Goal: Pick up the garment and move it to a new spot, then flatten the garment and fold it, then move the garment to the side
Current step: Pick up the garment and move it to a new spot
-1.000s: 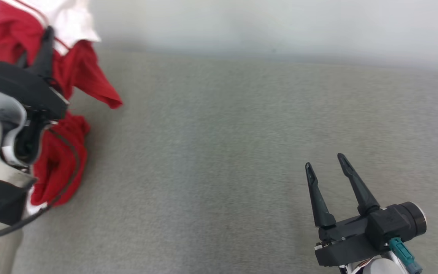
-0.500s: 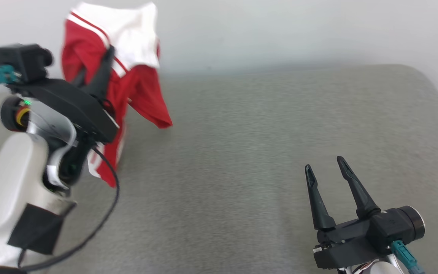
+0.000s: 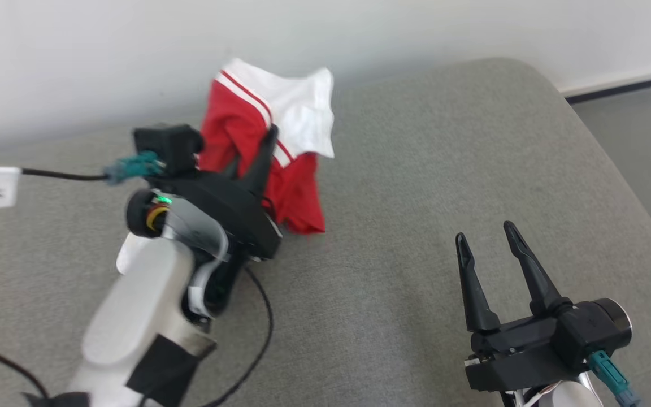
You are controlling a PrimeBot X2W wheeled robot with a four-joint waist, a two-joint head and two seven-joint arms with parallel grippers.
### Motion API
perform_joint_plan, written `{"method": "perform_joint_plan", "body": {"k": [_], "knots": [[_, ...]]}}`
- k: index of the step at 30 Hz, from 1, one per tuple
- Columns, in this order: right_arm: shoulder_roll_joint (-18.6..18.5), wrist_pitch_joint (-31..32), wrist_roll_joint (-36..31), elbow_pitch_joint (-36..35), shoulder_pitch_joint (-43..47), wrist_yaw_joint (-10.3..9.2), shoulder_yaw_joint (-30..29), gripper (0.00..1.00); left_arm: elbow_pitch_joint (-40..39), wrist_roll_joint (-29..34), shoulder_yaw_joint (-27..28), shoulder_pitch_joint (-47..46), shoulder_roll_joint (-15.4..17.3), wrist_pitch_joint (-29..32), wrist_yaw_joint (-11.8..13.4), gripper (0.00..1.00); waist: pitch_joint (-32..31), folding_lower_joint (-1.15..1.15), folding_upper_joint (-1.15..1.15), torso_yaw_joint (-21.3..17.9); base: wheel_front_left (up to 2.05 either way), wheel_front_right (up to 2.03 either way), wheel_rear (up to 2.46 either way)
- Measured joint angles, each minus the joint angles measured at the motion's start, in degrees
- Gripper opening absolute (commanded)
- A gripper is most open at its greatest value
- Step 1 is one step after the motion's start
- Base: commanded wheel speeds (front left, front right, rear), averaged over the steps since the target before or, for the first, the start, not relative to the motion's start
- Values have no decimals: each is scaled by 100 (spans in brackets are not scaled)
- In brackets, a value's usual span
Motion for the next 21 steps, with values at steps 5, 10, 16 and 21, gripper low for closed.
{"method": "perform_joint_plan", "body": {"k": [5, 10, 16, 21], "knots": [[4, 0, 82, -76, -113, 0, 74, 100, 817, 364, -348, -24, -349, -453, 27, 0, 291, 0, 0, -205, 0, 0, 0], [2, 0, 185, -98, -208, 0, 122, 100, 1671, 499, -580, -207, -623, -991, 12, 0, 628, 1, 1, -371, 0, 0, 0], [2, 0, 243, -88, -268, 0, 160, 100, 2320, 461, -948, -437, -732, -1322, -157, 100, 955, 1, 1, -531, 0, 0, 0], [5, 0, 222, -68, -271, 0, 166, 100, 2380, 360, -1260, -565, -745, -1645, -264, 100, 1006, 1, 1, -535, 0, 0, 0]]}}
